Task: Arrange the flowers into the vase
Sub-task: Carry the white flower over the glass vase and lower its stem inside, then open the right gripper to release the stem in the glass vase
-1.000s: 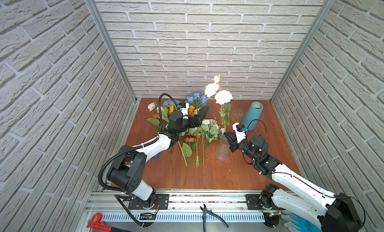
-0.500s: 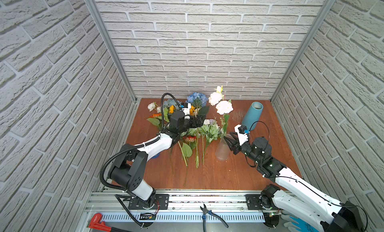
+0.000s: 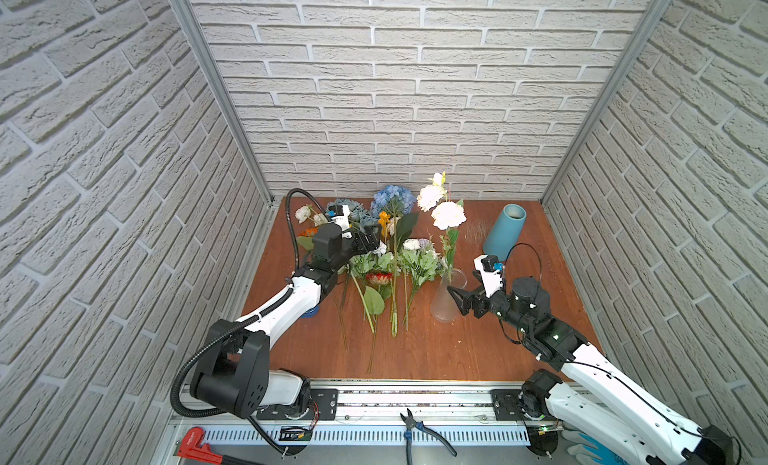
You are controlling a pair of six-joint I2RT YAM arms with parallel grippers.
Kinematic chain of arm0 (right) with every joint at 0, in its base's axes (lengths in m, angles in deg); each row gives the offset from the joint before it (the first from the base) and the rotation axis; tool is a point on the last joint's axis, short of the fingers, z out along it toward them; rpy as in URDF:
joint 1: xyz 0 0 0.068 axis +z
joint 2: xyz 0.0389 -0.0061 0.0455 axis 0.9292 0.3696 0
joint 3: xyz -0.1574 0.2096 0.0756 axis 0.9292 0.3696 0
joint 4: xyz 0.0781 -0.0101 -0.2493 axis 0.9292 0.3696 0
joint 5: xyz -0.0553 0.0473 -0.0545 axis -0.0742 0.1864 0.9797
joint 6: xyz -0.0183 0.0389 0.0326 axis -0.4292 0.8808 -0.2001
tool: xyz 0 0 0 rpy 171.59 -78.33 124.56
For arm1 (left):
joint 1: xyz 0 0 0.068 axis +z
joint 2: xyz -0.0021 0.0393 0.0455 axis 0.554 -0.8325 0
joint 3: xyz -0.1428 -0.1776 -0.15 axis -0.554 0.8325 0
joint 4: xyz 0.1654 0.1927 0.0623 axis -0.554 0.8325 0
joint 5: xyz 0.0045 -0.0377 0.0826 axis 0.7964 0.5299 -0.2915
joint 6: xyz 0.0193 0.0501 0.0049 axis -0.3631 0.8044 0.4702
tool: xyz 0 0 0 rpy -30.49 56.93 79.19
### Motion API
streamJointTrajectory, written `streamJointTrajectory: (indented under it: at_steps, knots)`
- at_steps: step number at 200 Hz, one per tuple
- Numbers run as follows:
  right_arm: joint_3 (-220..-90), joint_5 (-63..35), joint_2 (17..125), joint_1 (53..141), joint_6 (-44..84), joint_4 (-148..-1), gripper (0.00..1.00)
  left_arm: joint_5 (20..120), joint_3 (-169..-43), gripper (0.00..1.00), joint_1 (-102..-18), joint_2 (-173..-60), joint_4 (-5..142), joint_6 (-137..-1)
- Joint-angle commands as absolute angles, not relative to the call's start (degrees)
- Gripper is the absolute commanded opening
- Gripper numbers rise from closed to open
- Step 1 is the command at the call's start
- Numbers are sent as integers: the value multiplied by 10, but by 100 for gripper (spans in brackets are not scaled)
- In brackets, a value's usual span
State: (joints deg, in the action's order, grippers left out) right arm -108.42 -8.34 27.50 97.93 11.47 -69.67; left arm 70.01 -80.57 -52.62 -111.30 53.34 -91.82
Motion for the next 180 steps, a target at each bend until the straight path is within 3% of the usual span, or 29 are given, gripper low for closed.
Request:
streamJointTrajectory:
  at_steps: [1, 69, 129, 180]
  knots:
    - [-1071, -78, 307, 981, 130, -754, 96, 682, -787, 98, -507, -1070, 567, -903]
    - [-1049, -48, 401, 982, 132, -865, 94, 664, -754, 98, -489, -1029, 610, -894]
    - [-1036, -6, 440, 981, 118, -912, 79, 650, -755, 98, -485, -1024, 614, -893]
    - [-1037, 23, 470, 980, 105, -939, 80, 647, -753, 98, -486, -1022, 618, -892]
